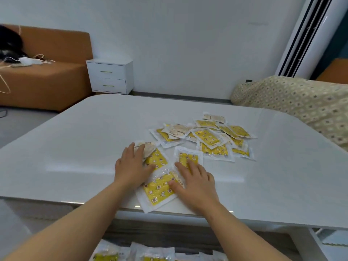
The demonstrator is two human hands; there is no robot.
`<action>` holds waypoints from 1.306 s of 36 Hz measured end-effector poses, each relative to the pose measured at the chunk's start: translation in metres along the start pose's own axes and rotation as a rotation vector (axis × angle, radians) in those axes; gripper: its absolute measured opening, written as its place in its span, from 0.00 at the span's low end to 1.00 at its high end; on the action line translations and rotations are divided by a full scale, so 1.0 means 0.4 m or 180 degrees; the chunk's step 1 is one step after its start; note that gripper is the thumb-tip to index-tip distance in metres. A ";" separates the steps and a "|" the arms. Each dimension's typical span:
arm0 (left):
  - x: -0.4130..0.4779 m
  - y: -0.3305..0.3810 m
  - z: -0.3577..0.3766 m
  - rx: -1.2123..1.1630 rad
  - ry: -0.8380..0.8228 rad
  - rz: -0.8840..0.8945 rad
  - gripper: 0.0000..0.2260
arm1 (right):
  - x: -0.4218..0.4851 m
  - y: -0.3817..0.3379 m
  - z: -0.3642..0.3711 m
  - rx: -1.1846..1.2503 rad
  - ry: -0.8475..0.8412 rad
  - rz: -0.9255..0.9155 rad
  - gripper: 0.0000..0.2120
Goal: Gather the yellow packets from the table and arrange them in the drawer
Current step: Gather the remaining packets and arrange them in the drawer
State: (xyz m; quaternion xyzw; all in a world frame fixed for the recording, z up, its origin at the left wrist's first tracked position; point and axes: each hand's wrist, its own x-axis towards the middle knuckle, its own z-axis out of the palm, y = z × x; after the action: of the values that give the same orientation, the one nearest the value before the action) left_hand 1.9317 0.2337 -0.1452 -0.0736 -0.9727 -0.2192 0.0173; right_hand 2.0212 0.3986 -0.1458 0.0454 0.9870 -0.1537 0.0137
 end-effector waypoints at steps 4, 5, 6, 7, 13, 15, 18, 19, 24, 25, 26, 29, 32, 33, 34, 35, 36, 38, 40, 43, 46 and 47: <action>0.022 0.007 0.006 0.0160 0.0155 -0.0215 0.23 | 0.001 0.000 -0.001 -0.0009 -0.0028 0.0025 0.29; 0.019 0.007 0.006 0.0202 0.0285 -0.0197 0.20 | 0.000 -0.001 0.000 -0.0010 -0.0021 0.0032 0.29; 0.016 0.004 0.008 0.0187 0.0417 -0.0167 0.18 | 0.000 -0.002 0.000 -0.0008 -0.0017 0.0040 0.29; 0.010 0.003 0.006 0.0097 0.0552 -0.0145 0.16 | -0.001 -0.003 0.001 -0.0001 -0.0009 0.0049 0.29; -0.005 -0.002 -0.051 -0.2044 0.1082 -0.0564 0.08 | 0.001 -0.004 0.004 0.0001 0.0044 0.0115 0.29; -0.008 -0.011 -0.062 -0.2561 0.0905 -0.0804 0.04 | 0.003 -0.004 0.005 0.0005 0.0055 0.0119 0.29; -0.027 -0.024 -0.057 -0.2076 0.0295 -0.0884 0.15 | 0.004 -0.003 0.004 0.0043 0.0081 0.0102 0.28; -0.034 -0.027 -0.052 -0.1559 0.0182 -0.0826 0.16 | 0.003 -0.001 0.004 0.0069 0.0095 0.0095 0.27; -0.052 -0.005 -0.051 0.0048 0.0501 -0.0368 0.26 | -0.002 0.005 0.003 0.0238 0.0263 0.0135 0.24; -0.049 -0.001 -0.044 0.0035 0.0372 -0.0114 0.29 | -0.002 0.006 0.003 0.0277 0.0308 0.0180 0.24; -0.048 0.005 -0.037 0.0092 0.0126 0.0179 0.32 | -0.001 0.005 0.002 0.0312 0.0336 0.0255 0.25; -0.054 0.015 -0.011 0.0441 -0.0824 0.0549 0.38 | 0.008 -0.002 -0.004 0.0387 0.0216 0.0572 0.34; -0.051 0.009 0.005 0.0697 -0.0796 0.0580 0.45 | 0.026 -0.006 -0.010 0.0382 0.0068 0.0794 0.45; -0.050 0.007 0.006 0.0700 -0.0692 0.0589 0.44 | 0.033 -0.006 -0.012 0.0401 0.0046 0.0853 0.47; -0.048 0.005 0.003 0.0710 -0.0597 0.0591 0.43 | 0.041 -0.006 -0.015 0.0419 0.0032 0.0899 0.49; -0.044 0.004 0.001 0.0705 -0.0521 0.0584 0.42 | 0.048 -0.005 -0.016 0.0428 0.0024 0.0933 0.49; -0.040 0.005 -0.001 0.0694 -0.0473 0.0561 0.40 | 0.055 -0.005 -0.017 0.0427 0.0030 0.0948 0.49; -0.026 0.013 -0.011 0.0570 -0.0477 0.0420 0.31 | 0.066 -0.002 -0.015 0.0402 0.0091 0.0924 0.47; -0.006 0.021 -0.032 0.0079 -0.0590 0.0139 0.20 | 0.069 0.002 -0.012 0.0370 0.0170 0.0847 0.44; 0.023 0.018 -0.047 -0.0316 -0.0684 -0.0106 0.18 | 0.069 0.010 -0.008 0.0342 0.0318 0.0714 0.40; 0.039 0.007 -0.035 0.0226 -0.0666 -0.0340 0.27 | 0.069 0.013 -0.007 0.0420 0.0433 0.0653 0.36; 0.043 0.007 -0.029 0.0328 -0.0686 -0.0420 0.30 | 0.069 0.014 -0.007 0.0474 0.0479 0.0646 0.35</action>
State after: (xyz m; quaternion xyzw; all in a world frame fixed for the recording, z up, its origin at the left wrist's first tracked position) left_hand 1.9151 0.2336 -0.1326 -0.0317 -0.9817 -0.1605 -0.0980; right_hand 1.9943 0.4070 -0.1458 0.1572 0.9615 -0.2204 -0.0483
